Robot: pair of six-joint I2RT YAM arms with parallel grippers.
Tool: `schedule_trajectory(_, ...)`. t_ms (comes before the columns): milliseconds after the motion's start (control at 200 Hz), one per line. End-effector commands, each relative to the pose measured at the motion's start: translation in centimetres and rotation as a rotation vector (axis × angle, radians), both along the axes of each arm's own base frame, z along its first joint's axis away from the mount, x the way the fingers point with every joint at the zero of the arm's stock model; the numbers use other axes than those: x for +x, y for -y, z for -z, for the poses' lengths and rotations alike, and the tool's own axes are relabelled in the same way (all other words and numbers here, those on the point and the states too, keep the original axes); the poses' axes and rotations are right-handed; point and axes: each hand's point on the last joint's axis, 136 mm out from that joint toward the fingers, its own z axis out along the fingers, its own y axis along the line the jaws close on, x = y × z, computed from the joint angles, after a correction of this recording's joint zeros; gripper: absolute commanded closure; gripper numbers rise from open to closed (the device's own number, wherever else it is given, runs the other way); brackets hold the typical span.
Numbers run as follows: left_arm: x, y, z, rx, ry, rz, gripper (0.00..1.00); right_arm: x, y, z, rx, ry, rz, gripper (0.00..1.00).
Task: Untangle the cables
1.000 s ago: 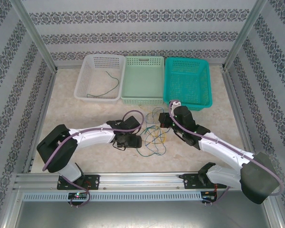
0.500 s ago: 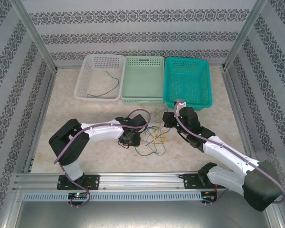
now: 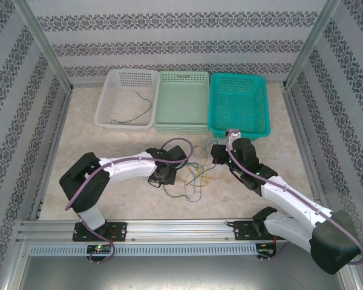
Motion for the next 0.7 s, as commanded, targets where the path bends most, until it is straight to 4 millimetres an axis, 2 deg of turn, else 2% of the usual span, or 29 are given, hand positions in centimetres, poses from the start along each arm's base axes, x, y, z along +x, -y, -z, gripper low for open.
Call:
schedule_trajectory(0, 1.1, -3.5, -5.4, 0.141, 0.138, 0.064, 1.0, 0.1, 1.0, 0.9, -0.041, -0.014, 0.032, 1.0)
schedule_trajectory(135, 2.1, -6.6, -10.2, 0.185, 0.261, 0.05, 1.0, 0.3, 1.6, 1.4, -0.076, -0.035, 0.06, 1.0)
schedule_trajectory(245, 2.8, -8.4, -13.8, 0.187, 0.362, 0.029, 1.0, 0.3, 1.4, 1.9, -0.085, -0.06, 0.053, 1.0)
schedule_trajectory(360, 3.2, -9.6, -16.5, 0.2, 0.436, 0.023, 1.0, 0.2, 1.1, 2.5, -0.091, -0.085, 0.043, 1.0)
schedule_trajectory(475, 3.8, -10.7, -18.2, 0.213, 0.495, -0.002, 1.0, 0.3, 0.7, 2.6, -0.087, -0.095, 0.032, 1.0)
schedule_trajectory(565, 4.3, -10.6, -19.3, 0.186, 0.539, -0.004, 1.0, 0.4, 0.0, 2.1, -0.09, -0.083, 0.005, 0.79)
schedule_trajectory(649, 4.8, -10.1, -19.9, 0.172, 0.555, 0.013, 1.0, 0.3, -0.8, 0.8, -0.107, -0.033, -0.033, 0.51)
schedule_trajectory(694, 5.0, -9.6, -19.9, 0.157, 0.555, 0.033, 1.0, 0.2, -1.2, -0.2, -0.128, 0.018, -0.053, 0.43)
